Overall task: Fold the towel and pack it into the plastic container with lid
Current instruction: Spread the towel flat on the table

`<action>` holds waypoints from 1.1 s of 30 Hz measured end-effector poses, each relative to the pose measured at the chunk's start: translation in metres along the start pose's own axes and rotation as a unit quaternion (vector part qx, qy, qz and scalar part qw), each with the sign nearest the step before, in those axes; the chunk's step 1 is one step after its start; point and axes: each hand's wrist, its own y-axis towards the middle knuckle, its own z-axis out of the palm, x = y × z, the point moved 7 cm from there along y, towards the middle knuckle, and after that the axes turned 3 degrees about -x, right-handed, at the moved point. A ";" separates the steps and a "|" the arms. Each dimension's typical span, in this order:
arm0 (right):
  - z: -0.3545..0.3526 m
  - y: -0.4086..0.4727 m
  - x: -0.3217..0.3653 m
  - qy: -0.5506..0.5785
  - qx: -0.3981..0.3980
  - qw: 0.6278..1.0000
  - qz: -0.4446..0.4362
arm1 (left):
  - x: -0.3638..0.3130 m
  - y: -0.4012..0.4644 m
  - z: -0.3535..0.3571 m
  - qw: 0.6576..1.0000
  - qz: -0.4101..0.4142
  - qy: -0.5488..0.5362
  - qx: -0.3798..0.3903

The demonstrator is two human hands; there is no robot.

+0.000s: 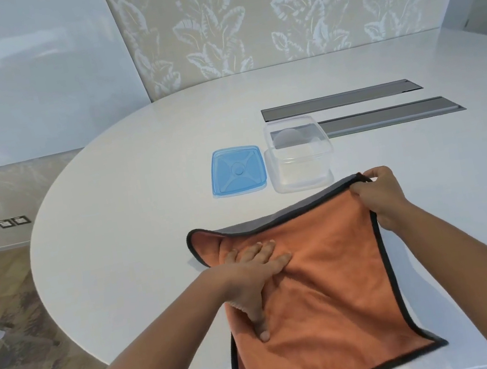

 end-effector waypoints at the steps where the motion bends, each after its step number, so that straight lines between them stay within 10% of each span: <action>1: -0.001 0.002 -0.003 -0.003 0.001 1.000 0.002 | 0.001 -0.001 -0.003 1.000 0.008 -0.015 -0.002; 8: 0.005 -0.007 0.003 -0.170 -0.025 0.979 -0.105 | 0.012 0.015 -0.021 0.971 -0.058 -0.137 -0.186; 16: 0.067 -0.061 -0.002 -0.387 0.161 0.875 -0.242 | 0.024 0.036 -0.011 0.973 -0.127 -0.122 -0.147; 24: 0.069 -0.054 -0.047 -0.506 0.158 0.803 -0.271 | 0.036 0.041 -0.015 0.977 -0.089 -0.083 -0.173; 33: 0.079 -0.058 -0.039 -0.530 0.139 0.791 -0.271 | 0.082 0.002 -0.037 0.840 -0.249 -0.224 -0.426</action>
